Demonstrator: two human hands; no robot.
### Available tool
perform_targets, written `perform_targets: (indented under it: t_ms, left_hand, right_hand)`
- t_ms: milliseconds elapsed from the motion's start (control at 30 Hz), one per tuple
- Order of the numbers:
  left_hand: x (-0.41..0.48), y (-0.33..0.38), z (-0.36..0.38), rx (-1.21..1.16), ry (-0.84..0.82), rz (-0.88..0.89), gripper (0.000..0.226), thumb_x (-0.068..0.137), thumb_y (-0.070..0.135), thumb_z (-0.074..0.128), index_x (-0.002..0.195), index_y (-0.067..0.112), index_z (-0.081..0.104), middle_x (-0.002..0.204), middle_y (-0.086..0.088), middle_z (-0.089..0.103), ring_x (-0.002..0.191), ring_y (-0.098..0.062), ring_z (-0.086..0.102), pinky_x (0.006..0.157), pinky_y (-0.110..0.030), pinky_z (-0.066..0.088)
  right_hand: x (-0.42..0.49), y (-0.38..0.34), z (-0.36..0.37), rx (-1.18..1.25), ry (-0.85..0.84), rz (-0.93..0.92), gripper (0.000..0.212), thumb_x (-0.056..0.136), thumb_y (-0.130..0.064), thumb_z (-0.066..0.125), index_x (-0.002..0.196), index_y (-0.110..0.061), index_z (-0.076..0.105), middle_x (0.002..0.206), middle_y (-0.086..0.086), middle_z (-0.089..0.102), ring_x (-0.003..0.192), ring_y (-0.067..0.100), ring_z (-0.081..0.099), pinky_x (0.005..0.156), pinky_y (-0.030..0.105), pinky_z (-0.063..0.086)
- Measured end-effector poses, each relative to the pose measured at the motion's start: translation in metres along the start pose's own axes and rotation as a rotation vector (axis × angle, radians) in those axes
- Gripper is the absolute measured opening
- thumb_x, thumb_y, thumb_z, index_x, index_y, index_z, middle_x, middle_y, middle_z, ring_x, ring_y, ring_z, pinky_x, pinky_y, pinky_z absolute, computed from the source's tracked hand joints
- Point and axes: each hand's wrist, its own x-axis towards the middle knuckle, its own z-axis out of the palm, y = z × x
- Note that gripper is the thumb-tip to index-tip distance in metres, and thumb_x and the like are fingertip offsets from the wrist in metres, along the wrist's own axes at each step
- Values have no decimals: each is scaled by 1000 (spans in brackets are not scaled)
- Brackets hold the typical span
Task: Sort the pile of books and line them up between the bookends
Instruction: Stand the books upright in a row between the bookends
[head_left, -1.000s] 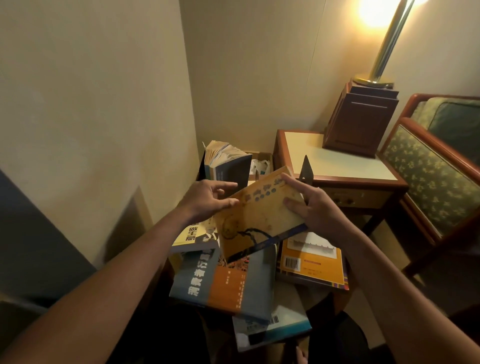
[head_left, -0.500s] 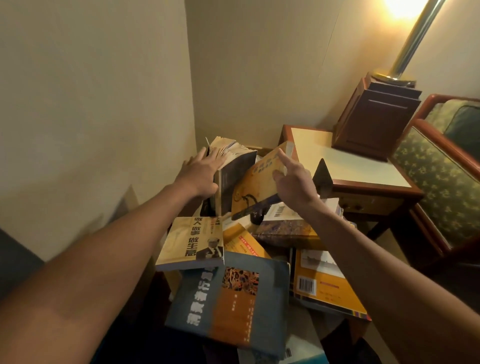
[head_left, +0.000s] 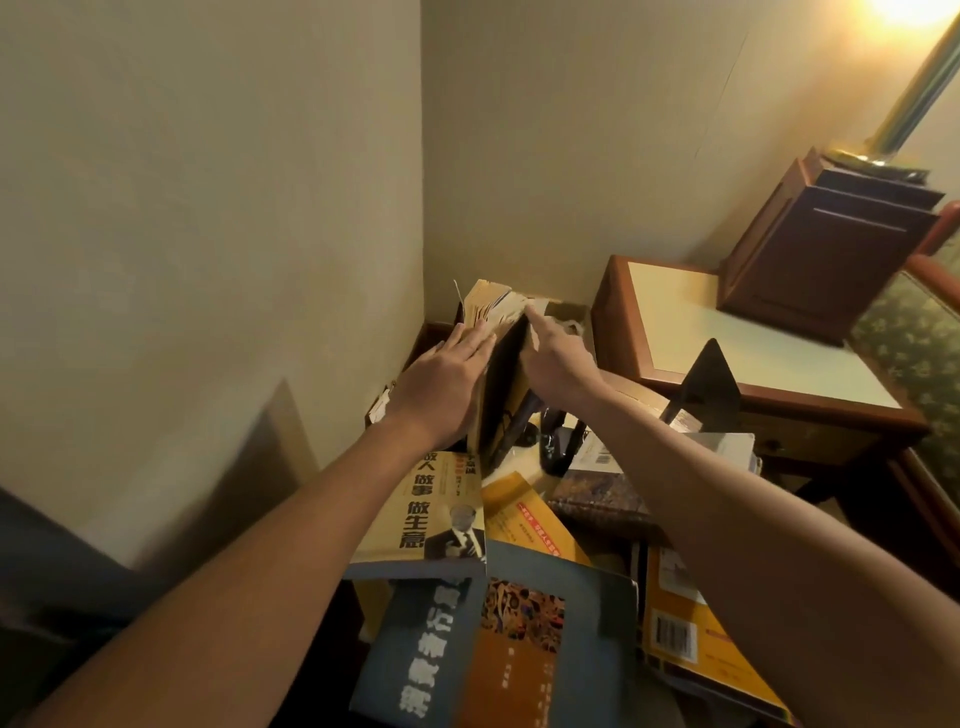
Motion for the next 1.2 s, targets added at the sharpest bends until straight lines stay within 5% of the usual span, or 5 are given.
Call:
perform_targets:
  t_ms: [167, 300, 467, 767, 1200]
  left_hand:
    - [-2, -10, 3, -19, 58, -31, 66, 98, 11, 59, 156, 19, 30, 163, 3, 25, 148, -23, 32, 99, -42, 52]
    - [-6, -8, 0, -44, 25, -26, 81, 88, 2, 64, 157, 20, 26, 165, 4, 20, 148, -24, 31, 97, -41, 53]
    - [-7, -3, 0, -64, 36, -13, 80, 88, 0, 60, 157, 20, 26, 165, 4, 20, 150, -23, 27, 94, -38, 54]
    - [-9, -5, 3, -88, 55, 11, 79, 90, -2, 59, 158, 20, 25, 166, 4, 19, 152, -22, 21, 102, -39, 50]
    - [-16, -2, 3, -123, -27, -18, 80, 93, 12, 57, 160, 21, 15, 168, -1, 8, 154, -31, 5, 122, -49, 20]
  right_hand:
    - [2, 0, 14, 53, -52, -76, 67, 101, -34, 54, 159, -28, 20, 145, 15, 53, 109, 30, 65, 90, 48, 57]
    - [-5, 13, 21, 31, -151, -153, 107, 83, -55, 74, 161, -29, 6, 159, 8, 37, 137, 28, 47, 109, 40, 43]
    - [-8, 31, 30, -14, -48, -231, 109, 84, -33, 80, 161, -32, 3, 162, 5, 32, 114, 26, 64, 91, 39, 54]
    - [-9, 42, 43, -15, 63, -265, 105, 86, -13, 77, 160, -37, 6, 165, 6, 25, 133, 35, 52, 101, 55, 51]
    - [-24, 40, 30, 41, 54, -204, 105, 80, 2, 63, 161, -31, 4, 166, 1, 20, 142, 32, 42, 102, 48, 52]
